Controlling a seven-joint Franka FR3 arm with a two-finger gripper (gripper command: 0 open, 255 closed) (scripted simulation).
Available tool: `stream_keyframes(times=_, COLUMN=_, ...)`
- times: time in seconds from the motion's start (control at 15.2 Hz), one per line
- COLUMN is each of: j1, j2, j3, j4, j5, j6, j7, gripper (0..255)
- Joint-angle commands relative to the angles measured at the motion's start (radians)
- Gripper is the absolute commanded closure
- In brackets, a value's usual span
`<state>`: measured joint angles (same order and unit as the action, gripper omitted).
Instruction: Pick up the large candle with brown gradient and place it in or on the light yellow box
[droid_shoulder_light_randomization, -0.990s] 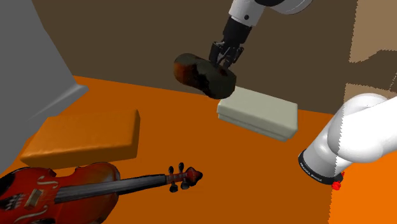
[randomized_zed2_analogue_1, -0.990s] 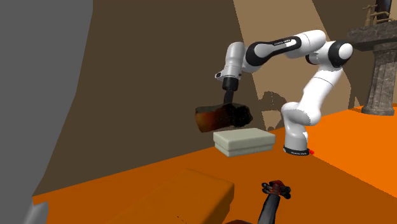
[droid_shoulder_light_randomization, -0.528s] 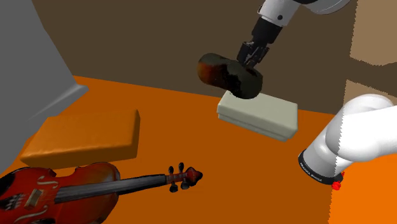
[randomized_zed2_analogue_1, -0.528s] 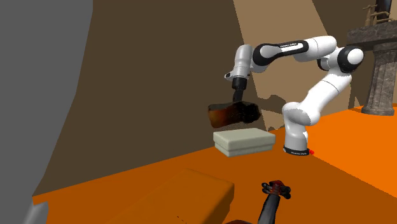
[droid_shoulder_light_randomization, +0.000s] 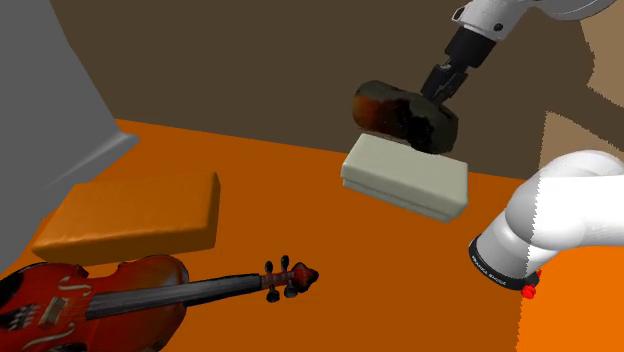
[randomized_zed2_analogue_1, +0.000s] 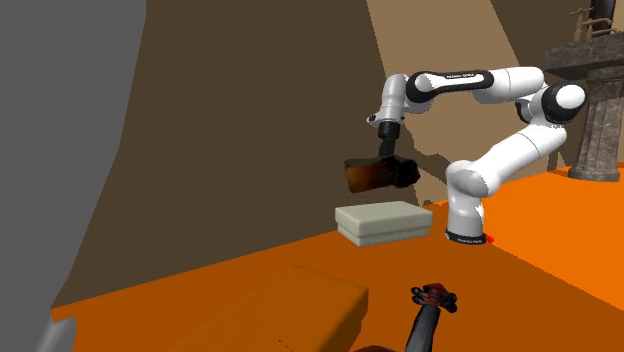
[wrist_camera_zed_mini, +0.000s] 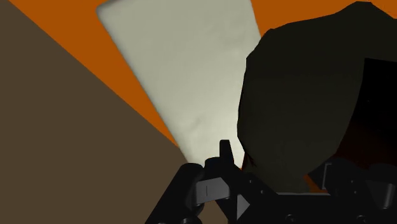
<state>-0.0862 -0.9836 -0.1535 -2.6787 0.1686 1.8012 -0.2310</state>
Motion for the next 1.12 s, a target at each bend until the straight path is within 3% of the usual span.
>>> stream_keyframes(times=0.0, j1=-0.032, j2=-0.036, j3=-0.049, j4=-0.002, j5=-0.041, j6=-0.044, j7=-0.043, gripper=255)
stream_keyframes(times=0.13, j1=-0.056, j2=-0.057, j3=-0.087, j4=-0.002, j5=-0.073, j6=-0.074, j7=-0.077, gripper=255)
stream_keyframes(times=1.06, j1=-0.077, j2=-0.063, j3=-0.116, j4=-0.189, j5=-0.094, j6=0.1, j7=-0.123, gripper=255)
